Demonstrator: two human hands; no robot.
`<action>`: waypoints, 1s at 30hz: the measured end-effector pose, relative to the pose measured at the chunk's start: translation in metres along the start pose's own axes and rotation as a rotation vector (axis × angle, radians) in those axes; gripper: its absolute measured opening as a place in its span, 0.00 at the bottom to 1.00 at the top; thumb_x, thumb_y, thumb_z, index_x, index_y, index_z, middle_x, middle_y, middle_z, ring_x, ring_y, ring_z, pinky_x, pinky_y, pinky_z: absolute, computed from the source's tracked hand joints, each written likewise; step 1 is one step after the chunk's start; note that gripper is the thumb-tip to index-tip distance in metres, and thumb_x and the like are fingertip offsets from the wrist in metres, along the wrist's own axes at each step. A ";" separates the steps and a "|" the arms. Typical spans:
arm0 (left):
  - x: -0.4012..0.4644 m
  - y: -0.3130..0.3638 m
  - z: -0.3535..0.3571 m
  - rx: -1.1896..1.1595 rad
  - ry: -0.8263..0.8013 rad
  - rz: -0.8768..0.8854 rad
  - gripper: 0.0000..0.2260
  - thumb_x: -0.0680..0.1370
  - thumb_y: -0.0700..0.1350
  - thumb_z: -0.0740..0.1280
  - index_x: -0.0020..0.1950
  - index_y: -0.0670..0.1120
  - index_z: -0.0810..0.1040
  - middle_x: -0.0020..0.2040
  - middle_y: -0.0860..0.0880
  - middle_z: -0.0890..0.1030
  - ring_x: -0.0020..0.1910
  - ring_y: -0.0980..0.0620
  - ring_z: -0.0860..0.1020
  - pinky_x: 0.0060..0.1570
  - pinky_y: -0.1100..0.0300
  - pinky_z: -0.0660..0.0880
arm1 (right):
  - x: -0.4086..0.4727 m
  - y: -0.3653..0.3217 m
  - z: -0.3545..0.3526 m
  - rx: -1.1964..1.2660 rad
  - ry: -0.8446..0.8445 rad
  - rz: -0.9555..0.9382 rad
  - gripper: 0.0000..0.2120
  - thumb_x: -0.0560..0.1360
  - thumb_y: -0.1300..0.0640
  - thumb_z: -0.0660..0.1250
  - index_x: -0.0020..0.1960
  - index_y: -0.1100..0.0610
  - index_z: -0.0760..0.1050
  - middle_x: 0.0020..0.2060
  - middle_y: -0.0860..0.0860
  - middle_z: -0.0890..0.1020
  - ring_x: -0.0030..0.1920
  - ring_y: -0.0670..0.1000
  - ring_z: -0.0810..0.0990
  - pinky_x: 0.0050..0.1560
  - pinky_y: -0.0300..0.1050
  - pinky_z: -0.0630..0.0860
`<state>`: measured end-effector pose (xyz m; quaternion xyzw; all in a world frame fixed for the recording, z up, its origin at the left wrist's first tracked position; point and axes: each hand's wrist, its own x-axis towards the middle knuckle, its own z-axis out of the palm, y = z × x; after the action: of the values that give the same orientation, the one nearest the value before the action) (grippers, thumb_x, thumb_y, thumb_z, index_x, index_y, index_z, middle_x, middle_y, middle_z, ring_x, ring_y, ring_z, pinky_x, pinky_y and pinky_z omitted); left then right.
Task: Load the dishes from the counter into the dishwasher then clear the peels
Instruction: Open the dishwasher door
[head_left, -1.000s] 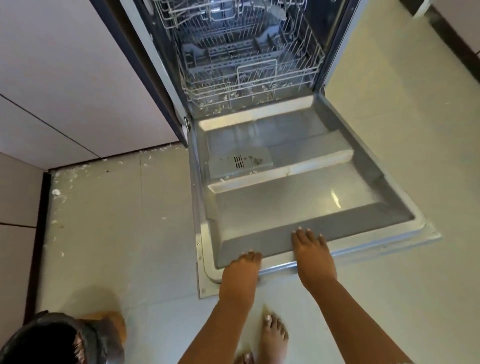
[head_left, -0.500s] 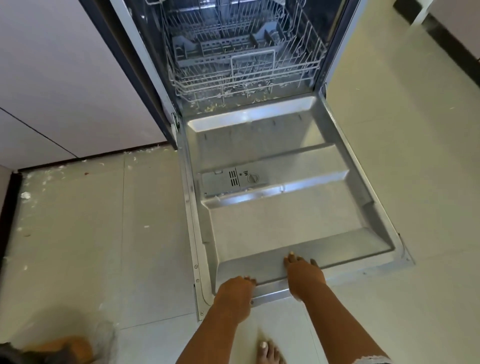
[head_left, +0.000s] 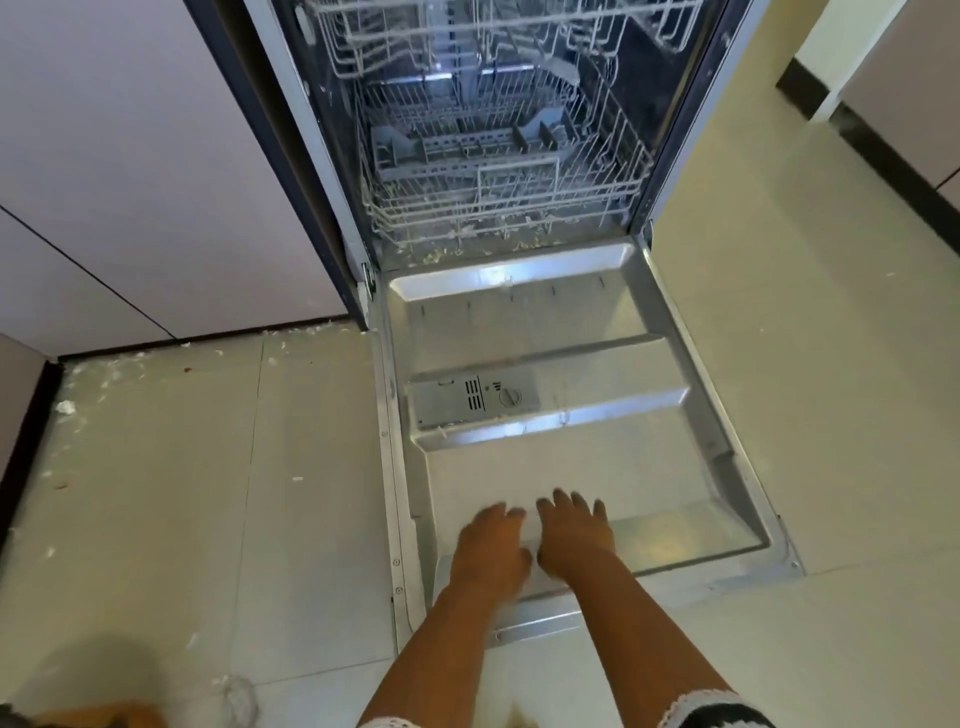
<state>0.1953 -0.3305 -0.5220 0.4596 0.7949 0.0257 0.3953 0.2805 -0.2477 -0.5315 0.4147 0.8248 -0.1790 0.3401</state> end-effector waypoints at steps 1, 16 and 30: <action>-0.005 0.008 -0.016 0.021 0.094 0.007 0.25 0.82 0.46 0.60 0.78 0.50 0.56 0.79 0.48 0.53 0.78 0.48 0.52 0.76 0.53 0.50 | -0.007 -0.004 -0.017 -0.016 0.067 -0.013 0.32 0.80 0.52 0.60 0.79 0.53 0.49 0.79 0.55 0.50 0.78 0.57 0.48 0.76 0.58 0.44; -0.116 0.113 -0.306 0.092 0.525 0.034 0.30 0.82 0.46 0.58 0.79 0.48 0.45 0.80 0.46 0.45 0.78 0.47 0.42 0.74 0.46 0.40 | -0.158 -0.023 -0.305 -0.070 0.430 -0.061 0.31 0.81 0.55 0.58 0.79 0.55 0.47 0.79 0.56 0.46 0.78 0.58 0.44 0.77 0.58 0.42; -0.071 0.115 -0.470 0.135 0.521 0.039 0.29 0.82 0.47 0.60 0.79 0.49 0.49 0.80 0.45 0.48 0.78 0.45 0.44 0.74 0.45 0.40 | -0.122 -0.059 -0.478 -0.104 0.484 -0.073 0.32 0.81 0.54 0.57 0.79 0.57 0.46 0.79 0.57 0.47 0.78 0.58 0.44 0.77 0.59 0.41</action>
<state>-0.0106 -0.1663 -0.1098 0.4778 0.8608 0.0976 0.1453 0.0877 -0.0753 -0.1072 0.3975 0.9047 -0.0441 0.1469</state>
